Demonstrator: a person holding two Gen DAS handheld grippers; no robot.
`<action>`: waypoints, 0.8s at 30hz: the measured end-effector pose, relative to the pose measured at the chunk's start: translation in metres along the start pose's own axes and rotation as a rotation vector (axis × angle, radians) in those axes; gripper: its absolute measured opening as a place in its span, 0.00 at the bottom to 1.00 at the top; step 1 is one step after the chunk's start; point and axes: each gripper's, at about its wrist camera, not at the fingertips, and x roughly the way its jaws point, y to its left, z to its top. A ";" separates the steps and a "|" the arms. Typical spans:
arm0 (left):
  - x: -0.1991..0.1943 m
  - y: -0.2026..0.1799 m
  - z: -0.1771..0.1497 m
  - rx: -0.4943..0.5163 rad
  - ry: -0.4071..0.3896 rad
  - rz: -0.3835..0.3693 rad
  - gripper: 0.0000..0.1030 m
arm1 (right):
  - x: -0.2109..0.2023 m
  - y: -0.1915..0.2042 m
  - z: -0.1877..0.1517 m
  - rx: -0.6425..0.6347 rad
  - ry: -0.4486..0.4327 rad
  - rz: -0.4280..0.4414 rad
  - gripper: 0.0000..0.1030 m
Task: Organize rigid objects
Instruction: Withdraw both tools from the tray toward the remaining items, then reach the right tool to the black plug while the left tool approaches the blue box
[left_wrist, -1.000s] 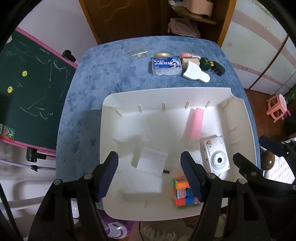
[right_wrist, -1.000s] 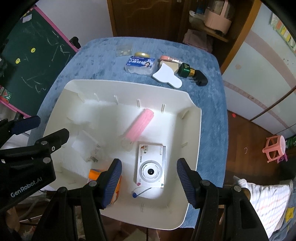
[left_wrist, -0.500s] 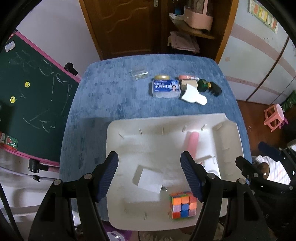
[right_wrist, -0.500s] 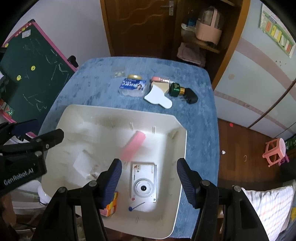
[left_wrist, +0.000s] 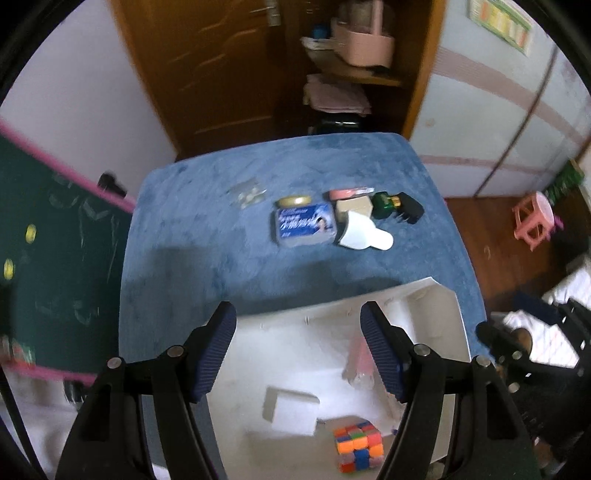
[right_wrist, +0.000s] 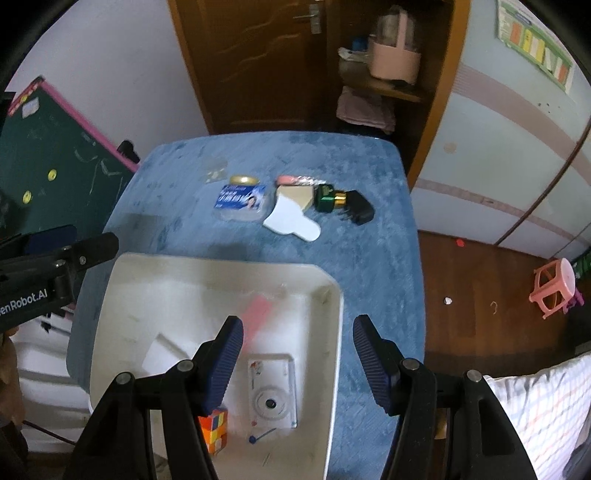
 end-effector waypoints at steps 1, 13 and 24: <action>0.002 -0.001 0.004 0.020 0.001 0.002 0.71 | 0.000 -0.003 0.003 0.007 -0.001 0.001 0.61; 0.056 -0.001 0.048 0.323 0.081 -0.083 0.71 | 0.010 -0.051 0.056 0.101 -0.003 0.008 0.61; 0.138 -0.003 0.066 0.651 0.202 -0.083 0.71 | 0.078 -0.093 0.131 0.043 0.034 -0.010 0.61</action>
